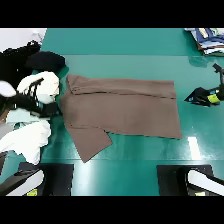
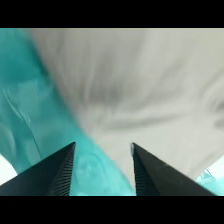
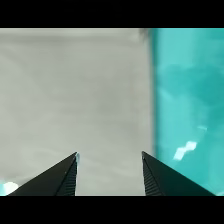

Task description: Fold the shirts.

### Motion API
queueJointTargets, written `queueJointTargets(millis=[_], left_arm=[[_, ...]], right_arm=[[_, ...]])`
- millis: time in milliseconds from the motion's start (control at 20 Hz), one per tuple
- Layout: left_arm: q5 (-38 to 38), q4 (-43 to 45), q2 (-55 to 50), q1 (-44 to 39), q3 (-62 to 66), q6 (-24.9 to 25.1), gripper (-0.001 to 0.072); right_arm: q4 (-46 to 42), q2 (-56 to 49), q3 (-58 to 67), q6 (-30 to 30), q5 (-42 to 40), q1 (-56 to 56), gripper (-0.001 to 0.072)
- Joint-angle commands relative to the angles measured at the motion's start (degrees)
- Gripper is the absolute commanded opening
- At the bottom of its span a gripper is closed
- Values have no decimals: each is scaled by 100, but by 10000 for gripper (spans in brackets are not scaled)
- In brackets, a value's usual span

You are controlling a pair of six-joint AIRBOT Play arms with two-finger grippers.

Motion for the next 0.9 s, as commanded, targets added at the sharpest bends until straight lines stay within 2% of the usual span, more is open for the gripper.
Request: queueJointTargets(millis=[0,300,650,700,750,800,850], left_arm=[[-103,-168,719,11,-1169,-203,443],[400,-1034,739,9,-2031,-90,443],[2000,-1480,699,-1060,-2413,-105,426],[2096,-1480,699,-1123,-2413,-111,358],[2129,-1480,699,-1128,-2406,-120,253],[2124,-1482,702,-1128,-2391,-118,107],[2124,-1484,708,-1128,-2363,-116,28]], right_arm=[[678,496,-586,-157,52,-238,469],[702,570,-721,-177,70,-162,468],[680,570,-723,-284,208,-262,468],[675,570,-728,-284,273,-343,468],[627,573,-739,-284,389,-474,468],[520,573,-763,-282,490,-627,468],[299,575,-848,-280,590,-811,468]])
